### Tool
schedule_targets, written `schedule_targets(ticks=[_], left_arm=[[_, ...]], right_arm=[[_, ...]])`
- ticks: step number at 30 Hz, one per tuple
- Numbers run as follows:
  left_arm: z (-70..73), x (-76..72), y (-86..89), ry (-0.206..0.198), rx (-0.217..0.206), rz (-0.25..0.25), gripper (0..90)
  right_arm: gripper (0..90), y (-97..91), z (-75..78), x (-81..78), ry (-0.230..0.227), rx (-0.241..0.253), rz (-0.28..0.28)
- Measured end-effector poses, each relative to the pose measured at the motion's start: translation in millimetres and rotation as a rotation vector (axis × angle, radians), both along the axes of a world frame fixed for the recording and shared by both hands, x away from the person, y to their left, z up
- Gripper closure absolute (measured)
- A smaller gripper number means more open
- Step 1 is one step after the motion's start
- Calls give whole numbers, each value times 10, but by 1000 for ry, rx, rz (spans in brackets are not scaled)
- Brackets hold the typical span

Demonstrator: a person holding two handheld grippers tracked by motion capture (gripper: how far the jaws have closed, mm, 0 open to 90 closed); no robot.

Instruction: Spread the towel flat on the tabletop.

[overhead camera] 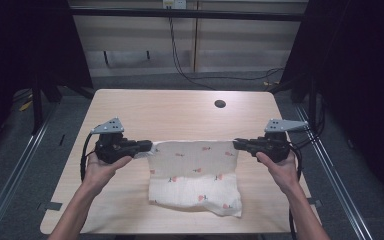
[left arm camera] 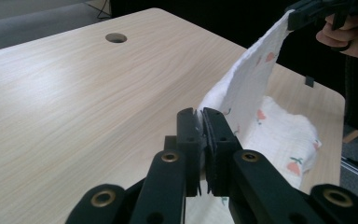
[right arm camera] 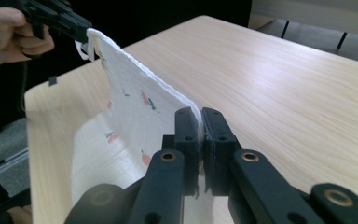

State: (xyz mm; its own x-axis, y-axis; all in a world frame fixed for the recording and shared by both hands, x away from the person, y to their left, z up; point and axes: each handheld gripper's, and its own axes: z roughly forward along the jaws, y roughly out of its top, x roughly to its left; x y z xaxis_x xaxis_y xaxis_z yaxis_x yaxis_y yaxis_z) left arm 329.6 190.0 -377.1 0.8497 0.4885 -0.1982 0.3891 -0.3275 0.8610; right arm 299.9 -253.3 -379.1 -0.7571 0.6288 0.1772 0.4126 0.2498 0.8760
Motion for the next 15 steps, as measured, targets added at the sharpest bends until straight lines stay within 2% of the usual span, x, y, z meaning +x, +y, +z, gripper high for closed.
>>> schedule_targets(ticks=[2, 4, 6, 8, 11, 13, 15], left_arm=[[-20, 34, -28, -6, -7, -4, 863], [-57, 78, -48, 7, 0, 1, 863], [-116, 133, -55, 34, -15, 5, 863], [-176, 179, -67, 50, 8, 4, 863], [-228, 217, -48, 76, 16, 10, 863], [-176, 165, -25, 62, -1, 2, 863], [-89, 104, -23, 32, 2, -8, 863]], right_arm=[[854, 5, -23, 53, 9, 16, 1], [854, 19, -59, 98, 21, 10, 2], [854, 21, -109, 142, 33, -8, -4], [854, -1, -164, 195, 51, -7, -13], [854, -25, -212, 256, 61, -2, -20], [854, -19, -242, 309, 67, -6, -20], [854, -2, -267, 354, 70, -12, -18]])
